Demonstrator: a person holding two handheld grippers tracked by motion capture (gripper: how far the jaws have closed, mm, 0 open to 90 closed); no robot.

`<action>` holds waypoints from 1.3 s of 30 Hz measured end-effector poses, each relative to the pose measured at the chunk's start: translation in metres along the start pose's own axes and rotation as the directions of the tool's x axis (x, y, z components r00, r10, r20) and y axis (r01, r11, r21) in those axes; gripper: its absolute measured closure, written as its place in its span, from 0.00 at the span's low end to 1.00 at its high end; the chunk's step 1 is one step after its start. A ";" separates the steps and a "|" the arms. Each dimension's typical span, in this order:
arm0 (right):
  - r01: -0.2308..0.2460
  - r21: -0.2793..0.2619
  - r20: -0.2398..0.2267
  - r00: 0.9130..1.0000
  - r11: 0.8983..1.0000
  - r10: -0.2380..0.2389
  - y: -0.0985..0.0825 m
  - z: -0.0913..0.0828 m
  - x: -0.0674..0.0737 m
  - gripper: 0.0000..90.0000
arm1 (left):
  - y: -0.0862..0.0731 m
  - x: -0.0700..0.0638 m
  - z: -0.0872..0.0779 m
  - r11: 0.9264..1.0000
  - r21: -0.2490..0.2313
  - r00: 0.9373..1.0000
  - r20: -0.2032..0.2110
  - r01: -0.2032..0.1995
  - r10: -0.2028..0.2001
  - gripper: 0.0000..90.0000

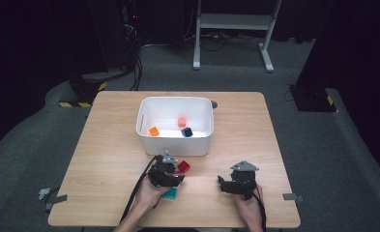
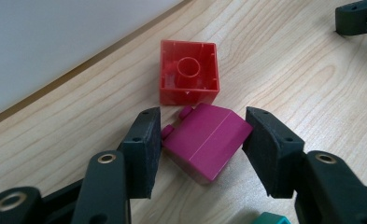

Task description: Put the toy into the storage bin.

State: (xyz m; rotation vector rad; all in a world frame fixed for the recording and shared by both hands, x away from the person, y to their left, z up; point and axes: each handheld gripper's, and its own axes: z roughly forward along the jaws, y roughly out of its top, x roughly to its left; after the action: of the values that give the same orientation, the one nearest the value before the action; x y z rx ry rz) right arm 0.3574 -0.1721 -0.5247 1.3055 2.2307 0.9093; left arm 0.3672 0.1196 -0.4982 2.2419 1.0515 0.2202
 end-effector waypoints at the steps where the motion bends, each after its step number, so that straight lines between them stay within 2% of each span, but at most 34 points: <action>1: 0.000 0.000 0.001 1.000 1.000 0.000 0.000 0.000 0.000 0.15 | 0.000 0.000 0.000 1.000 -0.001 1.000 0.001 -0.001 0.001 0.53; 11: -0.001 -0.001 0.000 1.000 1.000 0.001 0.000 0.000 0.000 0.15 | 0.000 0.000 -0.002 1.000 -0.002 1.000 -0.005 -0.020 0.020 0.54; 28: -0.001 0.000 0.000 1.000 1.000 0.001 0.000 0.000 0.000 0.15 | -0.001 0.001 -0.008 1.000 -0.019 1.000 -0.008 -0.025 0.025 0.54; 39: -0.001 0.000 0.001 1.000 1.000 0.001 0.000 0.000 0.000 0.15 | 0.001 0.004 -0.024 0.998 -0.066 1.000 -0.004 -0.010 0.009 0.54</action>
State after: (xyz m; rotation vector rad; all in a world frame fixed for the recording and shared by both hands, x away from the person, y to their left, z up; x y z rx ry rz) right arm 0.3574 -0.1720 -0.5247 1.3064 2.2299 0.9092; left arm 0.3608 0.1336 -0.4794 2.1882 1.0208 0.2595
